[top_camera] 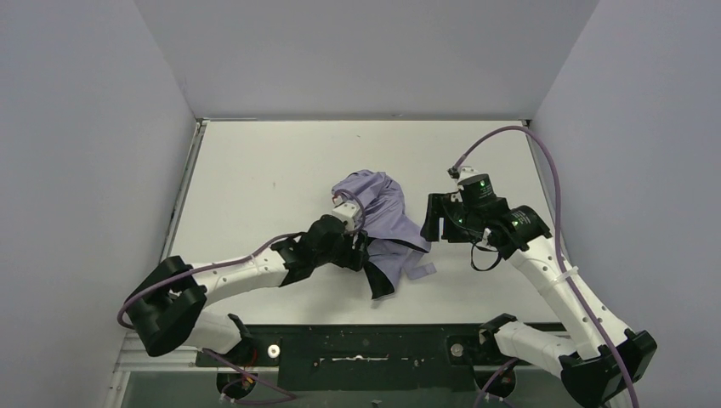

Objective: Put away the umbrella

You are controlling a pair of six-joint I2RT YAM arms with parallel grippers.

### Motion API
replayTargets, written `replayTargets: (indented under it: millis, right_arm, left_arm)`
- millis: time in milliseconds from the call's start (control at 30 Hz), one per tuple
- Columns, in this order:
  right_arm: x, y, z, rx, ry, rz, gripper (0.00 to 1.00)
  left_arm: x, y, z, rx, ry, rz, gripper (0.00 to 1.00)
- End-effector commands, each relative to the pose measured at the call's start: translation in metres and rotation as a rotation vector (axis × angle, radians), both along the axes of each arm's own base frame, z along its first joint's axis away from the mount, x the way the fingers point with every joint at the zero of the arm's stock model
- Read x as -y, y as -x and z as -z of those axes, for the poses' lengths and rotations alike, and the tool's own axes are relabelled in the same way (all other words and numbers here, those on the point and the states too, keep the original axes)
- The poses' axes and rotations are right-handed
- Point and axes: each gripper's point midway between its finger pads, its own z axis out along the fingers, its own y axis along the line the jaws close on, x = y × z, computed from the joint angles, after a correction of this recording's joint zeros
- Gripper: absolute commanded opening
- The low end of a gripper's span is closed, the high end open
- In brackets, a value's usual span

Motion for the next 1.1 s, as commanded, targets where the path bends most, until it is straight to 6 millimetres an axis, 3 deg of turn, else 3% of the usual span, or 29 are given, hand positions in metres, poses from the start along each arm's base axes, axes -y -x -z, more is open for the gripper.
replayTargets:
  millis: [0,167,367,467,533,633,700,867,1067]
  right_arm:
    - [-0.006,-0.013,-0.026,0.099,-0.028,-0.023,0.71]
    - [-0.011,-0.029,-0.040,0.174,-0.043,-0.027,0.72]
    - [-0.011,-0.062,-0.039,0.233,0.048,-0.050,0.75]
    - [-0.010,-0.080,-0.035,0.253,0.102,-0.077,0.75]
    - [-0.003,-0.093,-0.032,0.250,0.130,-0.035,0.75]
    - [0.014,-0.116,-0.013,0.150,0.147,0.032,0.74]
    - [0.021,-0.130,-0.001,0.099,0.140,0.062,0.72]
    - [0.013,-0.164,0.028,0.074,0.128,0.031,0.66]
    - [0.003,-0.195,0.064,0.025,0.141,0.012,0.62]
  left_arm:
    - [-0.028,-0.039,-0.005,0.073,-0.143,-0.195,0.60]
    - [-0.053,-0.050,-0.009,0.061,-0.208,-0.265,0.49]
    - [-0.074,-0.047,-0.053,0.130,-0.158,-0.213,0.49]
    - [-0.091,-0.054,-0.075,0.130,-0.094,-0.214,0.50]
    - [-0.107,-0.065,-0.079,0.084,-0.057,-0.263,0.50]
    - [-0.132,-0.082,-0.068,-0.022,-0.066,-0.360,0.44]
    - [-0.135,-0.091,-0.059,-0.106,-0.072,-0.378,0.36]
    - [-0.122,-0.109,-0.033,-0.207,-0.093,-0.361,0.28]
    - [-0.102,-0.112,0.001,-0.304,-0.076,-0.324,0.24]
